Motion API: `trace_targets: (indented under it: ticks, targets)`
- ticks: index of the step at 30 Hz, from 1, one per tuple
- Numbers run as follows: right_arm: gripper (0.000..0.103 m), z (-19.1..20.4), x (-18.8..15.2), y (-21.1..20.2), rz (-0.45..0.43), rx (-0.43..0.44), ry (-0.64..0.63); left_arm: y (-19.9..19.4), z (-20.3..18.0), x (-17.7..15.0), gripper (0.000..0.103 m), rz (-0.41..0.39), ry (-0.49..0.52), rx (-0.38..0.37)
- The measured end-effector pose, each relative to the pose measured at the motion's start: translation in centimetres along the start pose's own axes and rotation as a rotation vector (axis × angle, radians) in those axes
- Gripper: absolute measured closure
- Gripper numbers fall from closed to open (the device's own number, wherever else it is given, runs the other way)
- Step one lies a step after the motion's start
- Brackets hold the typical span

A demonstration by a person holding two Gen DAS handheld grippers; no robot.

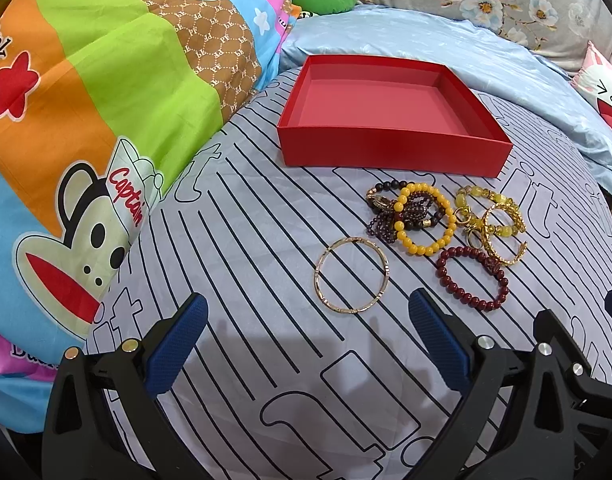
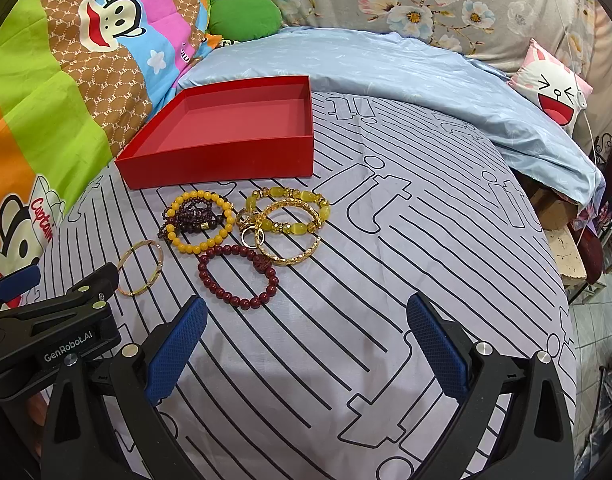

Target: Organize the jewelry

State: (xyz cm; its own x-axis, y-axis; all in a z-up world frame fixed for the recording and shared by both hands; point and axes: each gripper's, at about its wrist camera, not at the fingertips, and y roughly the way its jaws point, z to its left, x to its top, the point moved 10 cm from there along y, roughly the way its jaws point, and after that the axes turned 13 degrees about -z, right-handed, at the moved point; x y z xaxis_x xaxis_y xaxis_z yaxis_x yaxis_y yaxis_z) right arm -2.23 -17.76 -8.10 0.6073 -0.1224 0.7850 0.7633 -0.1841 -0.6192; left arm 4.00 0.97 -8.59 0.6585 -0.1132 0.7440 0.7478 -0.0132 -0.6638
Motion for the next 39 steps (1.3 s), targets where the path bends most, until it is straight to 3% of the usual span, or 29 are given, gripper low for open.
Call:
trace_targets:
  ticks: [27, 39]
  targets:
    - [0.006, -0.1, 0.0, 0.6, 0.013, 0.000, 0.003, 0.5, -0.1, -0.2, 0.007, 0.009, 0.000, 0.002]
    - [0.007, -0.2, -0.3, 1.6, 0.036, -0.005, -0.002, 2.1, 0.6, -0.7, 0.007, 0.050, -0.025, 0.008]
